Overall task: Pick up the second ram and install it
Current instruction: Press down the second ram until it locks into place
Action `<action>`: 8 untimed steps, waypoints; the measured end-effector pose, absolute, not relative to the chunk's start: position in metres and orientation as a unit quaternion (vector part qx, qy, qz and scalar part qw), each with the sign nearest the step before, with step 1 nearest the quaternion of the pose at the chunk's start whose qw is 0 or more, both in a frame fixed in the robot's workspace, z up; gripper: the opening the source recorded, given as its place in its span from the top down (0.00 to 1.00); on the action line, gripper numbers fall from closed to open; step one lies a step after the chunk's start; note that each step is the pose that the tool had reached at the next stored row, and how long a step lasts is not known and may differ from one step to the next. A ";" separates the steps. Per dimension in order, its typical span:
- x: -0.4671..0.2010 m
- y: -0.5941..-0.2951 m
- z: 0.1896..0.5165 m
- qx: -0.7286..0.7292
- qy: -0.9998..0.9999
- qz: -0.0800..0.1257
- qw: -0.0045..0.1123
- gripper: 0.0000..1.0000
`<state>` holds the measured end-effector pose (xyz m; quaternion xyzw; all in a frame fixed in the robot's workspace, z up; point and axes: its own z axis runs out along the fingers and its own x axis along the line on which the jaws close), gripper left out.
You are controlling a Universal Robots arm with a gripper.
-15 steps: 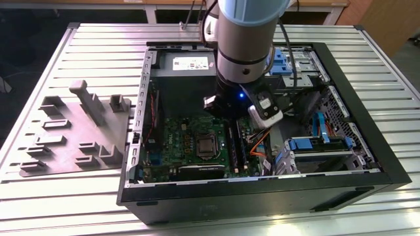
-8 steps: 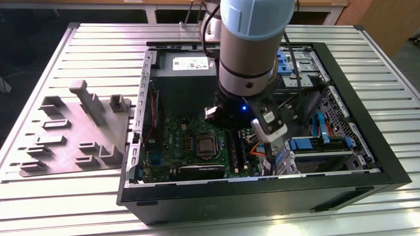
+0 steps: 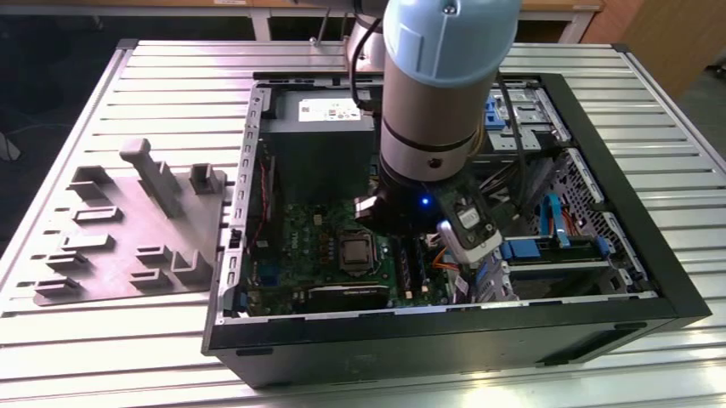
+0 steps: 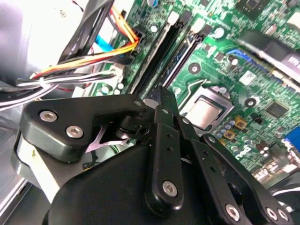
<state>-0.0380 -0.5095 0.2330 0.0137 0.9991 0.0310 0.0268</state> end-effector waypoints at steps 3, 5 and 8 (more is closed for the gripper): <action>-0.038 -0.511 0.233 0.014 0.999 0.031 0.027 0.90; -0.038 -0.511 0.233 0.014 0.999 0.031 0.027 0.90; -0.038 -0.511 0.233 0.014 0.999 0.031 0.027 0.90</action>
